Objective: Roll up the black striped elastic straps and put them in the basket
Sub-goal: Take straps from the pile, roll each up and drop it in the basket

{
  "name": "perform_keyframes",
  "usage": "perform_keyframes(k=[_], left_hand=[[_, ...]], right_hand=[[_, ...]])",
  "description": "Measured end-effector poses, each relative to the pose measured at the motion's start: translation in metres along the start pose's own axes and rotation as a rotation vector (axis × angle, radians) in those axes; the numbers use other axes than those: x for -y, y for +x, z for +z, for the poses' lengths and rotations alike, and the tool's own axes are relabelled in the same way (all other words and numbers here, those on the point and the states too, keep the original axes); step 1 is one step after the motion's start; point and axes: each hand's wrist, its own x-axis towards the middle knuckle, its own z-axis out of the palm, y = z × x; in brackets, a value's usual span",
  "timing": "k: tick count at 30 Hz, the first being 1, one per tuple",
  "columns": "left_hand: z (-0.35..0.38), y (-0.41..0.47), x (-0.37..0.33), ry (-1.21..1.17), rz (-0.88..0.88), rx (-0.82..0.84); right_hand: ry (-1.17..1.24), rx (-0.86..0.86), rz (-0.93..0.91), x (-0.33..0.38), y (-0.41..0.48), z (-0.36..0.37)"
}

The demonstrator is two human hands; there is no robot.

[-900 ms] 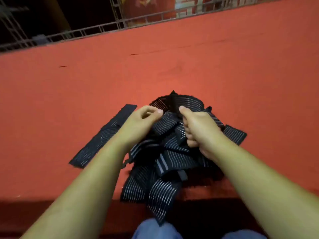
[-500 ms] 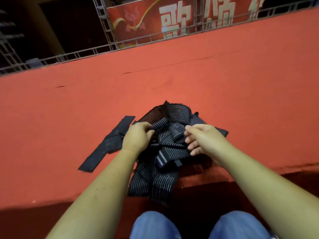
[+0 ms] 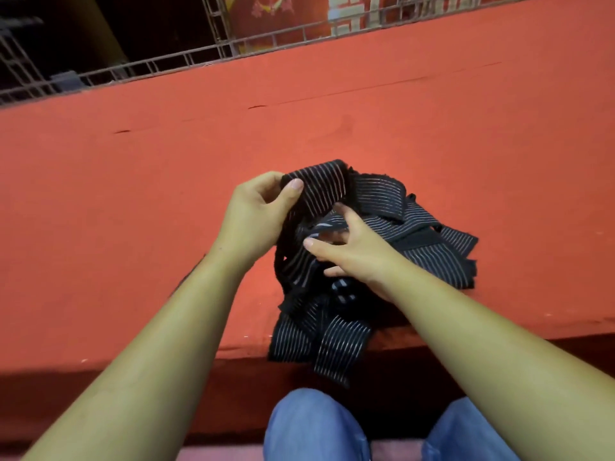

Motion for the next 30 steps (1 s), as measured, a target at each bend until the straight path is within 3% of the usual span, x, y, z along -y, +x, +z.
perform_keyframes(k=[6,12,16,18,21,26,30], left_hand=[[0.006,-0.017,-0.01,-0.027,-0.017,0.16],[-0.004,-0.026,0.002,-0.113,-0.071,0.152],[-0.011,-0.052,0.045,-0.04,-0.235,0.393],[-0.004,-0.068,0.058,0.087,-0.233,0.457],[0.01,-0.082,0.075,0.288,-0.144,0.383],[0.014,-0.085,0.098,0.184,-0.258,0.163],[0.011,-0.085,0.09,0.206,-0.231,-0.004]], right_hand=[[-0.038,0.039,-0.086,-0.004,0.005,0.023],[0.255,-0.113,-0.071,0.002,0.001,0.015],[0.56,-0.22,-0.015,0.007,-0.014,0.003],[0.659,-0.232,0.01,0.008,-0.02,0.003],[0.735,-0.222,0.029,0.012,-0.028,0.01],[0.703,-0.192,0.054,0.012,-0.043,0.017],[0.612,-0.158,0.08,0.006,-0.053,0.013]])
